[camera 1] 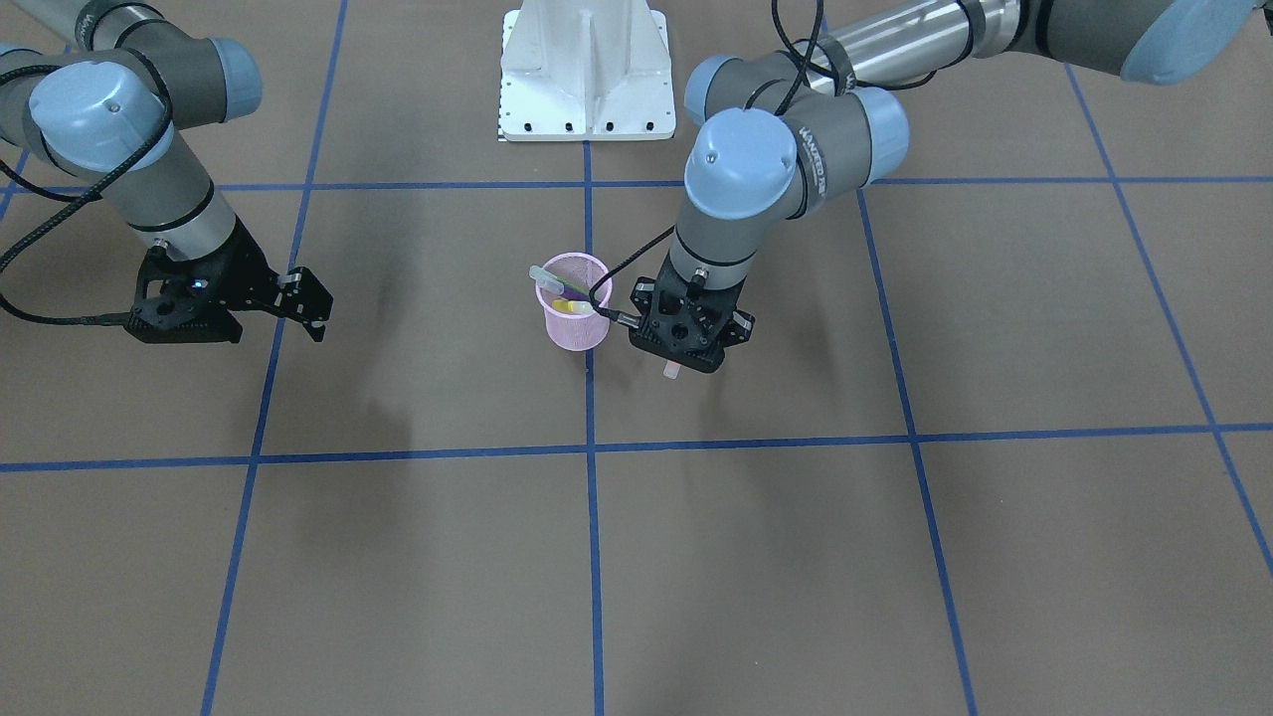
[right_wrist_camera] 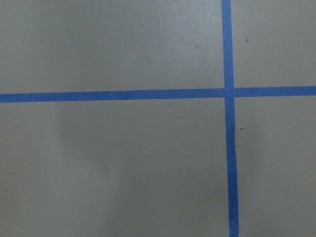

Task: Collect pens into pen holder
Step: 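Lift the orange marker with the left gripper and carry it over the cup, then lower the orange marker into the cup and open the left gripper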

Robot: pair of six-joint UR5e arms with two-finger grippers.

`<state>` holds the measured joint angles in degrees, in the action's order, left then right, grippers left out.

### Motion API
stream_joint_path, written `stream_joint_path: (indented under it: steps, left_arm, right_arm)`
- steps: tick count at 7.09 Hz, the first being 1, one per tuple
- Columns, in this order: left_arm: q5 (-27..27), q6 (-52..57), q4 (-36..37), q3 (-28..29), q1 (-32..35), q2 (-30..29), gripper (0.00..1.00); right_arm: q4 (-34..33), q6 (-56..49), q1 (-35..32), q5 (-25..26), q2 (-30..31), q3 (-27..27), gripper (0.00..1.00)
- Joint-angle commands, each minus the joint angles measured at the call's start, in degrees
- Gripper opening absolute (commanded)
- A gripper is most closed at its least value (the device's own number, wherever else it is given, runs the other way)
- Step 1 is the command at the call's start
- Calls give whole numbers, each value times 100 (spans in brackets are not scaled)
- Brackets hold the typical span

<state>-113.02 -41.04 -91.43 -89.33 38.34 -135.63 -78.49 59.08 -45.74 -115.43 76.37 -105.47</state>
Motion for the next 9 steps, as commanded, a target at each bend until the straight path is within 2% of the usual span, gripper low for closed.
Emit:
stream_joint_path:
  steps: [1, 2, 3, 9]
  left_arm:
    - [647, -890, -67, -828, -11, -86, 0]
    - [1103, -1384, -442, -858, -289, -69, 0]
    - [1568, -1433, -498, -797, -684, -129, 0]
    - [1696, -1372, -814, -788, -1013, -165, 0]
  right_arm:
    - [9, -2, -32, -6, -8, 0, 99]
    - [9, 7, -40, 2, -8, 9, 99]
    - [18, 7, -40, 3, 0, 0, 99]
    - [35, 16, -40, 11, 18, 0, 99]
